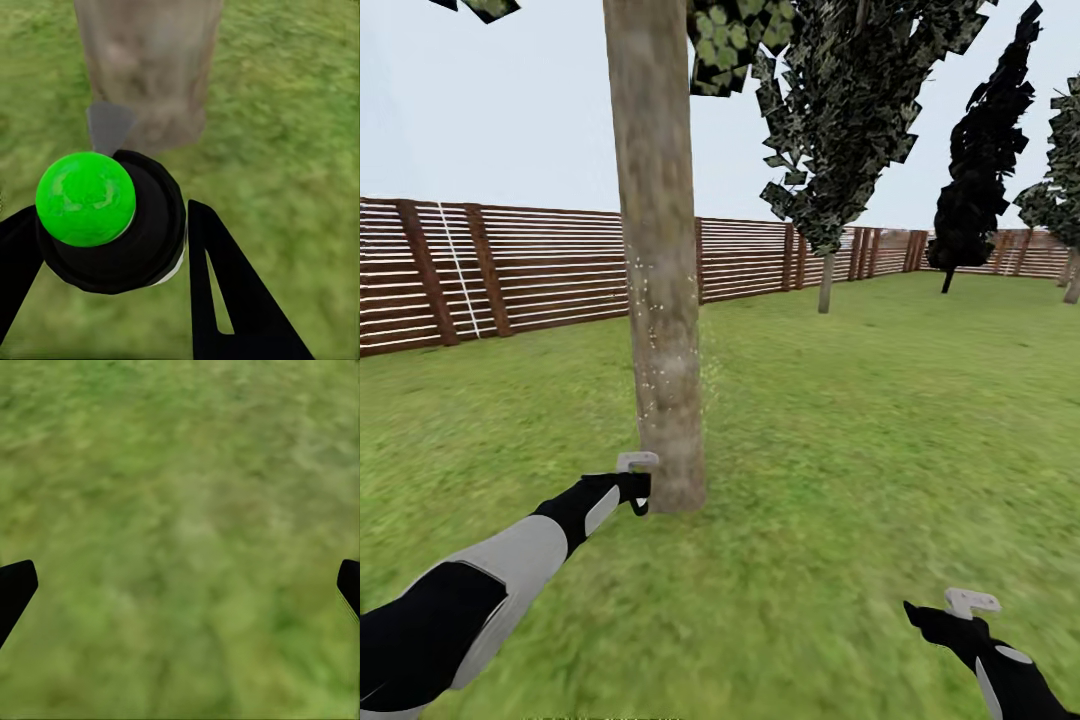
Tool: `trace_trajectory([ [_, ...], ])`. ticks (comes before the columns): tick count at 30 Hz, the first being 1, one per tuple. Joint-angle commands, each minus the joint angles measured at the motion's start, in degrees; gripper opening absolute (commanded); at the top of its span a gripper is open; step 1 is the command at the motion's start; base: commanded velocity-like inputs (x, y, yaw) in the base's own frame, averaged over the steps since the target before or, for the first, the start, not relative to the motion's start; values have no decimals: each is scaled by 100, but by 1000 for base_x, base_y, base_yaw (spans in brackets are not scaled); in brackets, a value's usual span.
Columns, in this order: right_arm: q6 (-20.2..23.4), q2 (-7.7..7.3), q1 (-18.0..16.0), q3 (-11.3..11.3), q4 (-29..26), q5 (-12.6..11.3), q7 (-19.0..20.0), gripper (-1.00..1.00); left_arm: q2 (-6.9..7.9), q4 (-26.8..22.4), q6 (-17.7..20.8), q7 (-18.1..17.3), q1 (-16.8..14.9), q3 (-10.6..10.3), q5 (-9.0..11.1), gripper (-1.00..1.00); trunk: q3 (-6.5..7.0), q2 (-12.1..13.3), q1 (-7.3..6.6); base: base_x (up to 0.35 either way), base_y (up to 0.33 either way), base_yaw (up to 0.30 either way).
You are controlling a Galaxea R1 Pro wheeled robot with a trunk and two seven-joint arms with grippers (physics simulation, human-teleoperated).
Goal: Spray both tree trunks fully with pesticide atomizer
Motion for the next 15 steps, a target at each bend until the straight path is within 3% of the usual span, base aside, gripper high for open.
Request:
trace_trajectory([
  [1,0,0,-1,0,0,0,0,100,0,-1,0,1,0,0,-1,-100,0,0,0,0,-322,243],
  [10,0,0,1,0,1,0,-2,100,0,-1,0,1,0,1,5,-100,0,0,0,105,-319,224],
  [15,0,0,1,0,1,0,-2,100,0,-1,0,1,0,0,7,-100,0,0,0,173,-312,138],
])
